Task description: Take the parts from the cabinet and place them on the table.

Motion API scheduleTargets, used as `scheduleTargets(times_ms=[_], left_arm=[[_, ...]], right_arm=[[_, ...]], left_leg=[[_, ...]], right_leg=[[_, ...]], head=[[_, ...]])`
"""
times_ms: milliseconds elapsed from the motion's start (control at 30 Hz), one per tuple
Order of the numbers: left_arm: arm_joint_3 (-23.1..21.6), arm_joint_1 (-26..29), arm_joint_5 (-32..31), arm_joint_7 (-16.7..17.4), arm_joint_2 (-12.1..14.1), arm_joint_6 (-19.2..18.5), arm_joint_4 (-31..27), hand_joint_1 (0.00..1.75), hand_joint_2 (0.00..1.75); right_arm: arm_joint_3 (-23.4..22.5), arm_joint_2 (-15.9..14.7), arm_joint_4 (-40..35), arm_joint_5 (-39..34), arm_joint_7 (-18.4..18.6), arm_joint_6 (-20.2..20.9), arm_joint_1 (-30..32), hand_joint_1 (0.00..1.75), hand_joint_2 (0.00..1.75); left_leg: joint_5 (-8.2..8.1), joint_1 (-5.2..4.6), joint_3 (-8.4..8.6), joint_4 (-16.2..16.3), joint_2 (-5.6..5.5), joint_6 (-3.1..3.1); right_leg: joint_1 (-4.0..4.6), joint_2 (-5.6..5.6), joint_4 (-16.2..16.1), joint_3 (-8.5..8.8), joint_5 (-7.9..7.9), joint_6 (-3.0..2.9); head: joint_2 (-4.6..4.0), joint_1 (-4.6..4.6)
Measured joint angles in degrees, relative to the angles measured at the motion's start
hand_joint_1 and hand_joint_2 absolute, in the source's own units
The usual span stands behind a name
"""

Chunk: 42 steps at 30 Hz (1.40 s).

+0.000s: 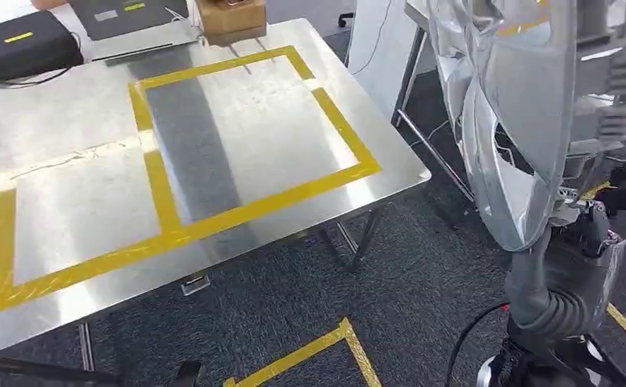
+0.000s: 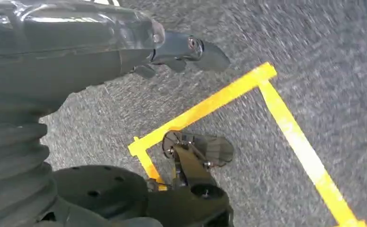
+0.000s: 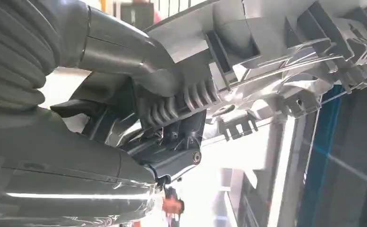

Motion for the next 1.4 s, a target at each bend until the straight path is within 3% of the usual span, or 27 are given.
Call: scheduleTargets(times_ms=[33,67,200,233,267,300,367,400,433,500,533,567,633,733,800,867,900,933,1000,1033,1067,1100,1233,1267,1300,1333,1400], left_arm=[[0.0,0.0,0.0,0.0,-0.1,0.0,0.0,0.00,1.75],[0.0,0.0,0.0,0.0,-0.5,0.0,-0.1,0.00,1.75],[0.0,0.2,0.1,0.3,-0.9,0.0,0.0,0.00,1.75],[0.0,0.2,0.1,0.3,-0.7,0.1,0.0,0.00,1.75],[0.0,0.2,0.1,0.3,-0.7,0.1,0.0,0.00,1.75],[0.0,0.1,0.1,0.3,-0.7,0.1,0.0,0.00,1.75],[0.0,0.0,0.1,0.3,-0.7,0.1,0.0,0.00,1.75],[0.0,0.0,0.1,0.3,-0.6,0.1,0.0,0.00,1.75],[0.0,0.1,0.1,0.3,-0.6,0.1,0.0,0.00,1.75],[0.0,0.2,0.1,0.3,-0.5,0.1,0.0,0.00,1.75],[0.0,0.2,0.1,0.3,-0.4,0.1,0.0,0.00,1.75],[0.0,0.1,0.1,0.3,-0.4,0.1,0.0,0.00,1.75],[0.0,0.2,0.1,0.2,-0.5,0.1,0.0,0.00,1.75],[0.0,0.1,0.1,0.1,-0.4,0.0,0.0,0.00,1.75],[0.0,0.0,0.0,0.1,-0.4,0.1,0.0,0.00,1.75],[0.0,-0.1,0.0,0.1,-0.4,0.1,0.0,0.00,1.75],[0.0,-0.1,0.0,0.1,-0.4,0.1,0.0,0.00,1.75],[0.0,0.0,0.0,0.1,-0.4,0.1,0.0,0.00,1.75],[0.0,0.0,0.0,0.1,-0.4,0.1,0.0,0.00,1.75],[0.0,0.0,0.0,0.1,-0.4,0.1,0.0,0.00,1.75],[0.0,0.0,0.0,0.1,-0.4,0.1,0.0,0.00,1.75],[0.0,-0.1,0.0,0.1,-0.6,0.1,0.0,0.00,1.75],[0.0,0.3,0.0,0.1,-0.6,0.0,0.0,0.00,1.75],[0.0,0.4,0.0,0.1,-0.5,0.0,0.0,0.00,1.75],[0.0,0.3,0.0,0.1,-0.5,0.1,0.0,0.00,1.75],[0.0,0.2,0.0,0.1,-0.5,0.1,0.0,0.00,1.75],[0.0,0.1,0.0,0.1,-0.5,0.1,0.0,0.00,1.75]], right_arm=[[0.0,0.0,0.0,0.0,0.0,0.0,-0.2,1.71,1.75],[0.0,0.0,0.0,-0.1,0.0,0.1,-0.3,1.71,1.75],[0.0,0.0,0.2,-0.5,0.0,0.2,-0.7,1.71,1.75],[0.0,0.0,0.3,-0.5,0.0,0.2,-0.9,1.71,1.75],[0.1,0.1,0.5,-0.6,0.0,0.3,-0.8,1.71,1.75],[0.0,0.2,0.4,-0.5,0.0,0.3,-0.9,1.71,1.75],[0.0,0.2,0.5,-0.5,0.0,0.3,-0.9,1.71,1.75],[0.0,0.2,0.6,-0.6,0.0,0.2,-0.8,1.71,1.75],[0.0,0.3,0.7,-0.6,0.0,0.3,-0.8,1.71,1.75],[0.0,0.3,0.9,-0.6,0.0,0.4,-0.8,1.71,1.75],[0.1,0.3,1.0,-0.6,0.0,0.4,-0.8,1.71,1.75],[0.0,0.3,1.0,-0.6,0.0,0.4,-0.8,1.71,1.75],[0.0,0.3,1.0,-0.6,0.0,0.4,-0.9,1.71,1.75],[0.0,0.3,1.2,-0.6,0.0,0.6,-0.9,1.71,1.75],[0.0,0.3,1.2,-0.7,0.1,0.6,-0.7,1.71,1.75],[0.0,0.3,1.3,-0.7,0.1,0.6,-0.6,1.71,1.75],[0.0,0.3,1.5,-0.8,0.1,0.6,-0.6,1.71,1.75],[0.0,0.3,1.6,-0.8,0.1,0.6,-0.5,1.71,1.75],[0.0,0.3,1.9,-0.8,0.1,0.6,-0.4,1.71,1.75],[0.0,0.3,1.9,-0.8,0.1,0.6,-0.4,1.71,1.75],[0.0,0.3,1.9,-0.8,0.1,0.6,-0.5,1.71,1.75],[0.0,0.3,1.9,-0.8,0.1,0.7,-0.4,1.71,1.75],[0.0,0.3,1.9,-0.8,0.1,0.7,-0.8,1.71,1.75],[0.0,0.4,2.0,-0.8,0.1,0.7,-1.0,1.71,1.75],[0.0,0.5,2.0,-0.7,0.1,0.7,-0.8,1.71,1.75],[0.0,0.5,2.0,-0.7,0.1,0.7,-0.9,1.71,1.75],[0.0,0.5,2.1,-0.8,0.1,0.6,-0.8,1.71,1.75]], left_leg=[[0.14,-0.03,0.00,0.0,-0.82,0.09],[0.31,0.28,-0.21,-0.1,-1.33,0.03],[1.39,0.99,-0.80,-0.8,-4.41,-1.43],[1.04,0.57,-0.91,-0.4,-2.95,-1.29],[-0.01,-0.06,-1.57,0.3,2.15,-1.81],[-2.11,0.19,-2.78,2.6,3.87,-2.32],[-5.94,1.11,-6.48,10.8,3.87,-3.36],[-6.54,1.49,-7.75,13.4,3.64,-3.87],[-5.79,1.77,-7.71,13.4,3.61,-4.38],[-1.74,2.30,-4.29,7.5,4.49,-5.40],[0.69,2.43,-1.19,2.4,6.81,-5.92],[-0.51,1.83,-0.34,0.4,10.05,-6.35],[-0.42,1.69,-0.50,0.6,9.56,-3.31],[-0.31,1.57,-0.68,0.5,7.57,-1.82],[-0.10,1.62,-0.65,0.4,6.09,-1.16],[0.02,1.34,-0.71,0.4,4.28,-0.73],[0.09,1.11,-0.71,0.4,3.38,-0.58],[0.18,0.93,-0.69,0.4,2.42,-0.43],[0.38,0.55,-0.66,0.4,0.33,-0.16],[0.50,0.38,-0.60,0.4,-0.63,-0.09],[0.65,0.49,-0.68,0.4,-1.41,-0.06],[0.93,0.19,-0.97,0.4,-2.25,-0.37],[2.33,0.85,-1.81,-0.4,-5.14,-2.22],[1.62,0.56,-2.08,0.1,-0.95,-2.02],[-0.29,0.38,-2.95,1.6,3.16,-2.53],[-2.74,0.80,-4.52,5.1,4.06,-2.88],[-6.13,1.38,-7.57,12.7,3.93,-3.55]], right_leg=[[0.36,1.73,-5.2,1.84,2.85,-0.89],[0.52,5.33,-8.1,3.01,3.27,-2.01],[1.11,3.30,-9.8,3.69,4.20,-2.18],[0.19,1.94,-12.5,4.84,4.62,-1.97],[0.19,1.23,-13.2,5.24,5.04,-1.46],[0.09,0.49,-13.6,5.37,5.29,-1.62],[-0.12,-1.55,-13.5,5.33,5.22,-1.35],[-0.33,-2.54,-13.4,5.33,5.07,-1.12],[-0.58,-3.36,-13.2,5.34,4.93,-0.90],[-1.23,-4.87,-12.4,5.34,4.31,0.06],[-1.54,-5.63,-11.6,5.35,3.67,0.86],[-1.44,-6.16,-10.9,5.24,3.11,1.50],[-0.94,-6.72,-10.2,5.23,2.55,2.15],[-1.28,-7.99,-10.3,5.67,2.27,2.65],[-1.62,-2.71,-6.4,4.37,-1.37,2.60],[-1.30,-1.12,3.4,0.27,-6.11,2.36],[-1.13,-1.02,6.7,-1.29,-7.02,2.10],[-0.95,-0.97,7.6,-1.80,-6.55,1.73],[-0.41,-0.47,2.3,0.11,-2.02,0.41],[-0.17,0.53,-2.4,1.92,0.77,-0.45],[0.18,2.96,-6.9,3.57,2.81,-1.40],[-0.11,4.77,-7.7,4.00,2.39,-2.03],[0.34,2.09,-10.6,4.93,3.05,-1.73],[-0.04,0.87,-11.6,5.30,3.91,-0.84],[0.04,0.56,-12.4,5.42,4.25,-1.15],[-0.02,-0.33,-12.4,5.31,4.46,-1.21],[-0.19,-2.07,-12.3,5.17,4.48,-1.16]], head=[[0.00,0.02],[0.00,-0.21],[0.00,-0.07],[0.00,0.18],[0.00,0.02],[0.00,-0.59],[0.00,-0.66],[0.00,-0.68],[0.00,-0.74],[0.00,-0.76],[0.00,-0.81],[0.00,-0.90],[0.00,-0.83],[0.00,-0.53],[0.00,-0.26],[0.00,-0.02],[0.00,0.00],[0.00,0.00],[0.00,0.02],[0.00,0.04],[0.00,0.04],[0.00,-0.35],[0.00,0.02],[0.00,0.07],[-0.02,-0.43],[0.00,-0.66],[-0.02,-0.70]])
